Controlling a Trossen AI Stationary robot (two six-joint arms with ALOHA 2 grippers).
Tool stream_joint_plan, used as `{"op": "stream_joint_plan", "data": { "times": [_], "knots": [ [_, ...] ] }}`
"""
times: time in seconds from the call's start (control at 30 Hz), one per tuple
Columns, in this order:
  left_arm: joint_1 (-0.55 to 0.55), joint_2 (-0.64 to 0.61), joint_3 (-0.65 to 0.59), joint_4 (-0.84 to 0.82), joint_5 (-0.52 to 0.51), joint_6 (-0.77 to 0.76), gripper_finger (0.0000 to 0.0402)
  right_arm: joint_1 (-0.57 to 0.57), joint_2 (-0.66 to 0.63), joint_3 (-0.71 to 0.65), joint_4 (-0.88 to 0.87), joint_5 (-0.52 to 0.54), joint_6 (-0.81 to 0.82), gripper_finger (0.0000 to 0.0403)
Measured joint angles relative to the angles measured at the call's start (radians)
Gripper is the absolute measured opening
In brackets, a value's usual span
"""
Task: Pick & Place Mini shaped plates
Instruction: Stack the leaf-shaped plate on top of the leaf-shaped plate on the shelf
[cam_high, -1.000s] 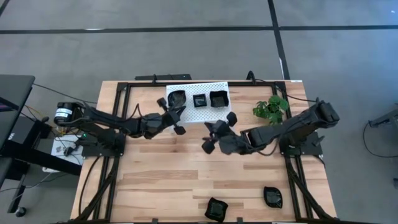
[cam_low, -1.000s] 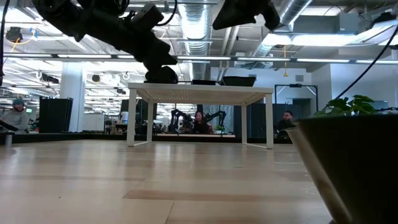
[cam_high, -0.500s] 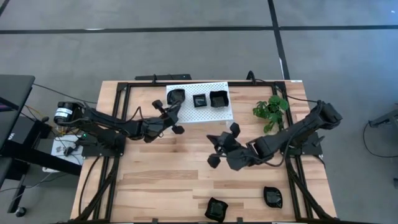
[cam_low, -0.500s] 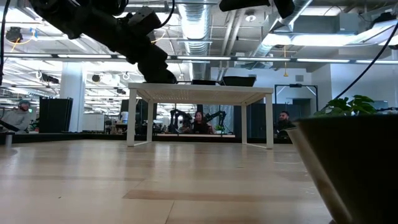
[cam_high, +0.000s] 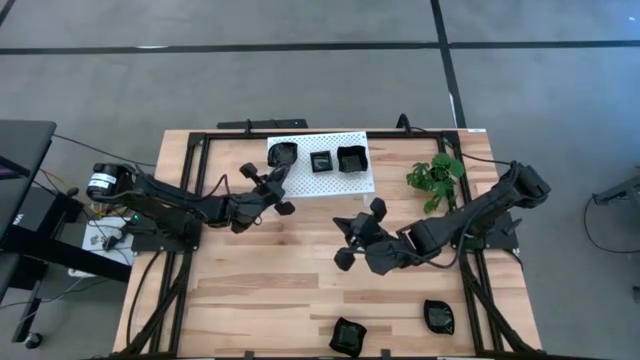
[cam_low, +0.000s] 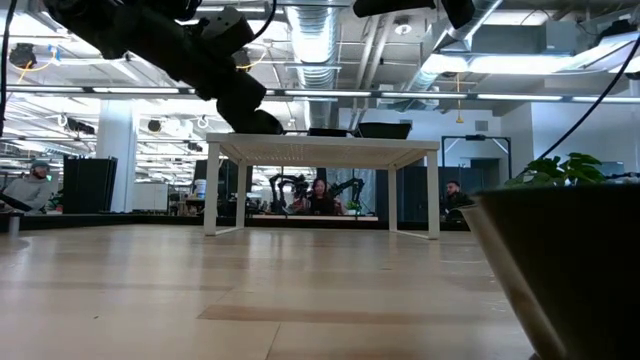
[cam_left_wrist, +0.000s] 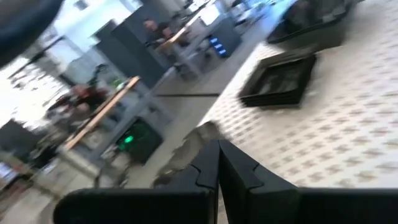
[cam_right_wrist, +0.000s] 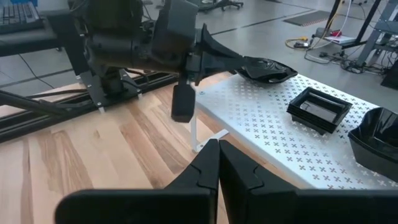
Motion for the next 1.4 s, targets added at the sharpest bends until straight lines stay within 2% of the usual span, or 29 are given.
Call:
{"op": "stream_joint_plan", "data": {
  "times": [0.13,0.4,0.57,0.7,0.8,0.87,0.97,1.0,1.13,1.3,1.4],
  "knots": [
    [0.000,0.000,0.000,0.000,-0.063,0.001,0.0005,0.000,0.000,0.000,0.000,0.000,0.000,0.0001],
    [-0.002,-0.022,0.000,-0.005,-0.077,0.019,0.0005,0.000,0.000,0.000,0.000,0.000,0.000,0.0001],
    [-0.038,-0.164,0.001,-0.053,-0.070,0.017,0.0005,0.000,0.000,0.000,-0.004,-0.002,0.000,0.0001],
    [-0.047,-0.329,0.001,-0.165,-0.070,-0.019,0.0005,0.000,0.002,0.000,-0.006,-0.005,0.000,0.0001],
    [-0.022,-0.440,0.001,-0.280,-0.063,-0.104,0.0005,-0.009,0.006,0.000,-0.004,-0.012,0.000,0.0001],
    [0.000,-0.500,0.001,-0.403,0.007,-0.205,0.0005,-0.032,0.016,0.000,0.015,-0.030,0.007,0.0001],
    [0.053,-0.544,0.001,-0.553,0.168,-0.355,0.0005,-0.080,0.033,-0.002,0.047,-0.045,0.008,0.0001],
    [0.071,-0.547,-0.004,-0.578,0.184,-0.374,0.0005,-0.107,0.049,0.002,0.084,-0.059,0.008,0.0001],
    [0.154,-0.541,-0.052,-0.584,0.192,-0.395,0.0005,-0.203,0.098,-0.001,0.172,-0.145,-0.019,0.0000],
    [0.290,-0.524,-0.104,-0.588,0.400,-0.466,0.0005,-0.346,0.121,0.003,0.284,-0.348,-0.037,0.0000],
    [0.352,-0.510,-0.121,-0.586,0.446,-0.477,0.0005,-0.415,0.124,-0.001,0.281,-0.387,-0.051,0.0000]
  ]
}}
